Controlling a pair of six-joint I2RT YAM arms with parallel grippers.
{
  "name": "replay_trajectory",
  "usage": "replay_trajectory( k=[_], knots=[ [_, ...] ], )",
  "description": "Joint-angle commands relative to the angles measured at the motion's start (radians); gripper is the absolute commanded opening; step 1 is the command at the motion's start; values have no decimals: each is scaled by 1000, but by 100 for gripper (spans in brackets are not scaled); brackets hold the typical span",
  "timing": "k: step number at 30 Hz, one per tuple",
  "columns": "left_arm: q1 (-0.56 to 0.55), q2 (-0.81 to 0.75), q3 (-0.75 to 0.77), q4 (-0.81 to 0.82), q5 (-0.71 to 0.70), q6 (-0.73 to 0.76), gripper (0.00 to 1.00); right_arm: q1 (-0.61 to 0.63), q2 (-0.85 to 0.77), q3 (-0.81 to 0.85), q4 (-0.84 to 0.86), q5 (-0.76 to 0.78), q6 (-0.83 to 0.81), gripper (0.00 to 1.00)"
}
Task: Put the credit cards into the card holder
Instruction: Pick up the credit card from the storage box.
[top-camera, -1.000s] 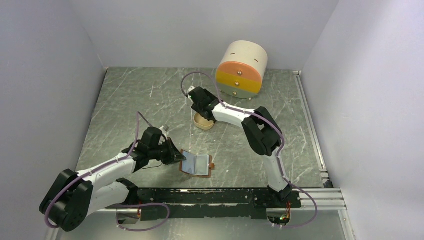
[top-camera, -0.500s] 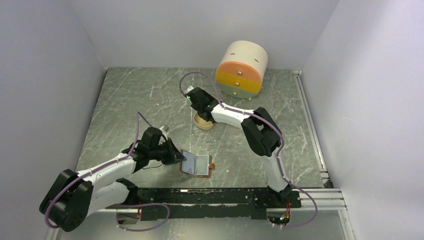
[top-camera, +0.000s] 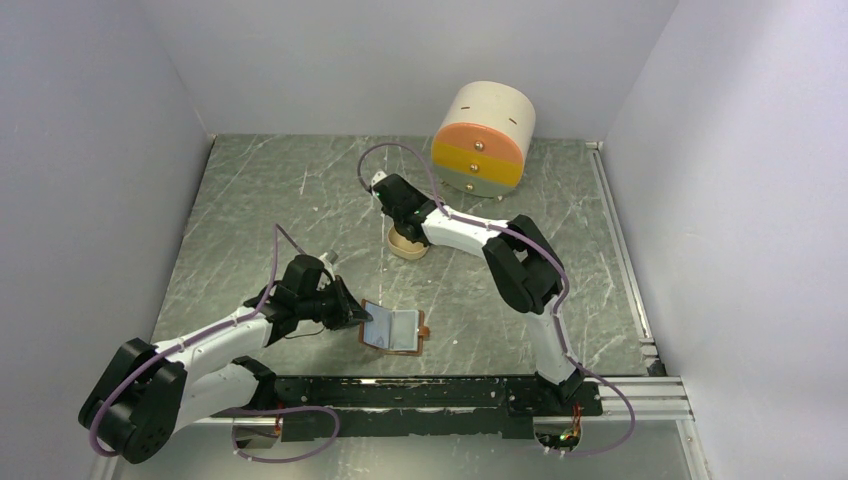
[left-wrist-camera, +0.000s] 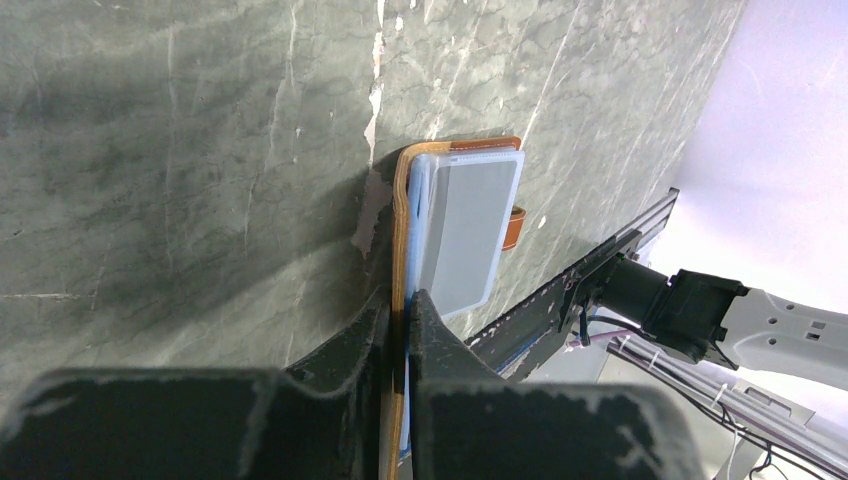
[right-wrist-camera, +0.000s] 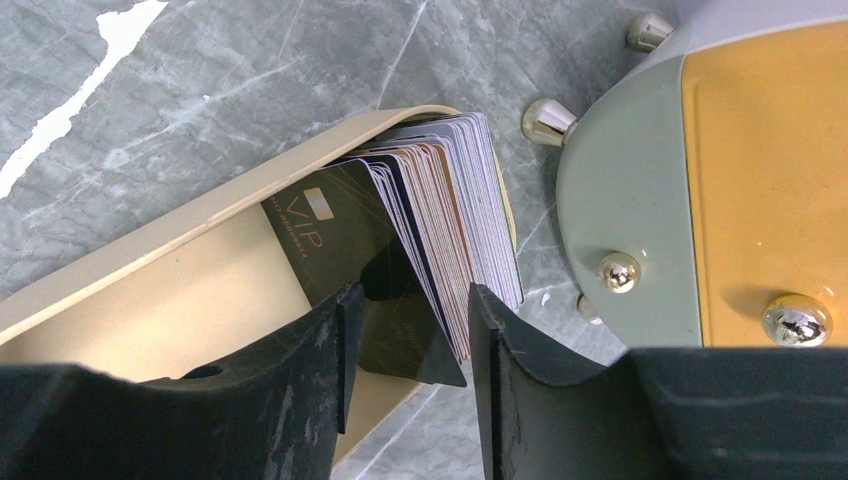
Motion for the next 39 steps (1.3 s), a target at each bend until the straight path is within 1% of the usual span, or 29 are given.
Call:
replay_trajectory(
  k=[1, 11, 15, 21, 28, 35, 39],
  knots=[
    [6, -7, -8, 21, 26, -5, 9, 5, -42, 22, 20, 7, 0, 44],
    [7, 3, 1, 22, 30, -3, 9, 11, -53, 26, -12, -5, 17, 36],
    [6, 4, 0, 26, 34, -7, 9, 17, -56, 20, -25, -25, 33, 27],
    [7, -3, -2, 25, 34, -9, 9, 23, -47, 28, -53, -39, 53, 19],
    [6, 4, 2, 25, 33, -11, 9, 35, -55, 49, -121, -127, 118, 1],
    [7, 9, -18, 55, 30, -36, 9, 65, -108, 31, -199, -178, 214, 0],
    [6, 10, -3, 51, 17, -37, 9, 80, -149, 5, -229, -190, 271, 0]
  ],
)
